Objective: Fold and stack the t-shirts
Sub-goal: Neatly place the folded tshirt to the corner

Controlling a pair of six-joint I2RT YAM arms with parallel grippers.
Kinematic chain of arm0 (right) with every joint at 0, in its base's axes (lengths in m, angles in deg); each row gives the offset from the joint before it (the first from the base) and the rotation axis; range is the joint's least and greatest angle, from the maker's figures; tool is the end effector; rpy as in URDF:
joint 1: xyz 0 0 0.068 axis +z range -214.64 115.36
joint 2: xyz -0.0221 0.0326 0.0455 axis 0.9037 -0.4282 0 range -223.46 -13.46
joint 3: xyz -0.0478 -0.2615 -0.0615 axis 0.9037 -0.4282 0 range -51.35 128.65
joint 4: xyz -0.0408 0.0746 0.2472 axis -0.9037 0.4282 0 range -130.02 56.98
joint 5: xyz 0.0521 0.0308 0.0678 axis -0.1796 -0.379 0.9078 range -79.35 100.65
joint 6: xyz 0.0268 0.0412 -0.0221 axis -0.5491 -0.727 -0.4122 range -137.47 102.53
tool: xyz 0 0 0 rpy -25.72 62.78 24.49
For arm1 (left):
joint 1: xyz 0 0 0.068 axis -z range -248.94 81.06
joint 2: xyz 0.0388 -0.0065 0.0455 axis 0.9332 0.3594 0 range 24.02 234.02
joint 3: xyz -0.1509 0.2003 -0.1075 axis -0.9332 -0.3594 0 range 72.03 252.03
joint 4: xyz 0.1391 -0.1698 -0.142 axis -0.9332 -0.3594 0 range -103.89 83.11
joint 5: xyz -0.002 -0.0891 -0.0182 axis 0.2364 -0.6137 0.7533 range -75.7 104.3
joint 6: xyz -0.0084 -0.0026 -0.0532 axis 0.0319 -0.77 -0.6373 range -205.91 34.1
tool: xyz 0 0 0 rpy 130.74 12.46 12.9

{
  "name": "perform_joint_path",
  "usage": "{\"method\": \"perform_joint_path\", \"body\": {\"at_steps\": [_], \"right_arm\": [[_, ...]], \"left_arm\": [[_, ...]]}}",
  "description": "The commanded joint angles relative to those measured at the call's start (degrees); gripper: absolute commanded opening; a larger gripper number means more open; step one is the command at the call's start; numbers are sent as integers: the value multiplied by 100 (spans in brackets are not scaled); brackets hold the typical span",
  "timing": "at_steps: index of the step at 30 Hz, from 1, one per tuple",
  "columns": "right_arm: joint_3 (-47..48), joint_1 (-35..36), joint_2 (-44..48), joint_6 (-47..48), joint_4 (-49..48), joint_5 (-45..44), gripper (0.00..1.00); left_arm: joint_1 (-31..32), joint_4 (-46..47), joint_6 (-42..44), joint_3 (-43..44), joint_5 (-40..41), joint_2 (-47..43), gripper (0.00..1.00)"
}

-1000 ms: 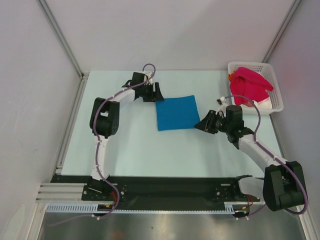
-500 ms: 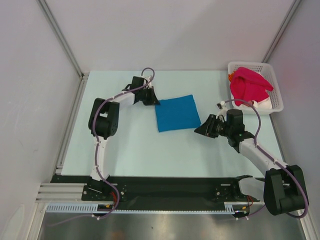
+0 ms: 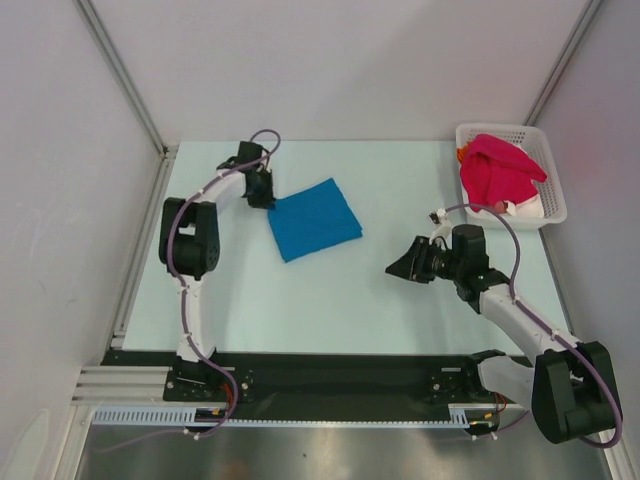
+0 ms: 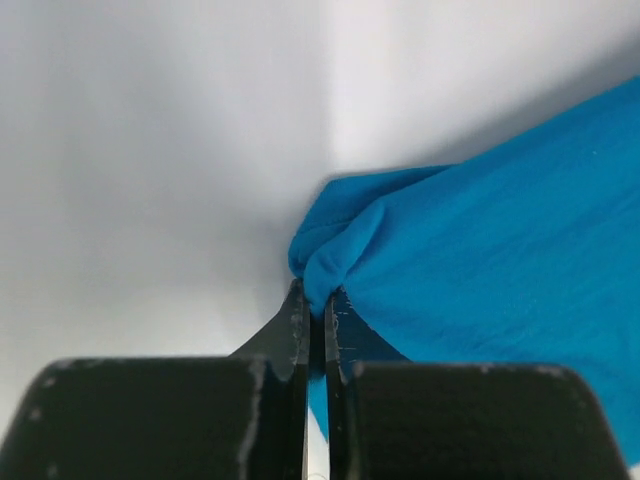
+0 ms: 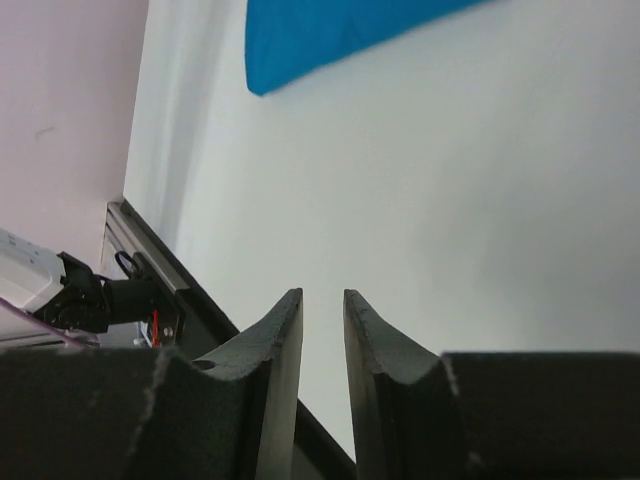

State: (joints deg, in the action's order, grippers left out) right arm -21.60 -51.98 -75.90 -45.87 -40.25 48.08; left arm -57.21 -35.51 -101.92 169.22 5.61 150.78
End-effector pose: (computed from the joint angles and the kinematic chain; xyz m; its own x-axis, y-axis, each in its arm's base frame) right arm 0.2124 0.0700 0.2110 -0.7814 0.2115 -0.5871 -0.3442 0.6386 0.6882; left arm 0.4672 -0.1025 0.1634 -0.8767 -0.0965 -0.4712 0.0385 0.9624 -0.2687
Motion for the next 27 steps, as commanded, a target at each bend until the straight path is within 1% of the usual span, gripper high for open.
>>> {"method": "perform_joint_path", "body": {"at_steps": [1, 2, 3, 5, 6, 8, 9, 10, 11, 12, 13, 14, 15, 16, 17, 19, 20, 22, 23, 25, 27], "right_arm": [[-31, 131, 126, 116, -3, 159, 29], [-23, 166, 91, 116, 5, 159, 29], [-14, 183, 65, 107, -3, 194, 29], [12, 201, -40, 98, 5, 229, 29], [30, 210, -76, 98, 5, 256, 29], [74, 210, -198, 98, 5, 291, 28], [126, 210, -251, 98, 5, 309, 28], [170, 219, -295, 89, -3, 309, 28], [214, 227, -365, 81, -3, 317, 28], [310, 236, -549, 72, -3, 352, 28], [346, 280, -655, 54, -3, 361, 28], [381, 289, -760, 37, -73, 370, 27], [416, 306, -848, 2, -126, 370, 27], [460, 333, -1032, -68, -179, 370, 27], [487, 333, -1103, -104, -249, 379, 27], [653, 359, -1279, -87, -250, 335, 26], [715, 377, -1315, -52, -136, 300, 26], [838, 368, -1359, 27, 5, 142, 26], [917, 377, -1359, 97, 188, 90, 26], [979, 368, -1412, 142, 330, 10, 26], [988, 377, -1473, 133, 339, -51, 27]], "left_arm": [[-574, -565, 660, 572, 1500, 32, 0], [-636, -592, 756, 826, 1658, 85, 0], [-732, -592, 949, 959, 2017, 155, 0], [-821, -610, 1161, 1327, 2370, 383, 0], [-899, -610, 1353, 1451, 2763, 472, 0], [-970, -601, 1574, 1880, 3230, 795, 0], [-1031, -609, 1836, 2066, 3442, 911, 0], [-1067, -601, 1951, 2250, 3896, 1042, 0], [-1093, -496, 2074, 2565, 4110, 1148, 0], [-1146, -373, 2328, 2673, 4338, 1323, 0], [-1155, -189, 2470, 2717, 4741, 1369, 0], [-1155, 308, 2741, 2727, 4884, 1404, 0], [-1338, 574, 2848, 2718, 4964, 1430, 0], [-1383, 812, 2953, 2735, 4991, 1483, 0], [-1444, 1336, 3146, 2727, 5095, 1518, 0], [-1480, 1779, 3314, 2831, 5105, 1667, 0], [-1480, 2190, 3593, 2963, 5157, 1746, 0], [-1480, 2623, 3902, 3139, 5280, 2009, 0], [-1506, 2999, 4086, 3357, 5307, 2089, 1], [-1559, 3152, 4141, 3526, 5124, 2212, 0], [-1629, 3520, 4158, 3518, 5009, 2291, 0]]}}
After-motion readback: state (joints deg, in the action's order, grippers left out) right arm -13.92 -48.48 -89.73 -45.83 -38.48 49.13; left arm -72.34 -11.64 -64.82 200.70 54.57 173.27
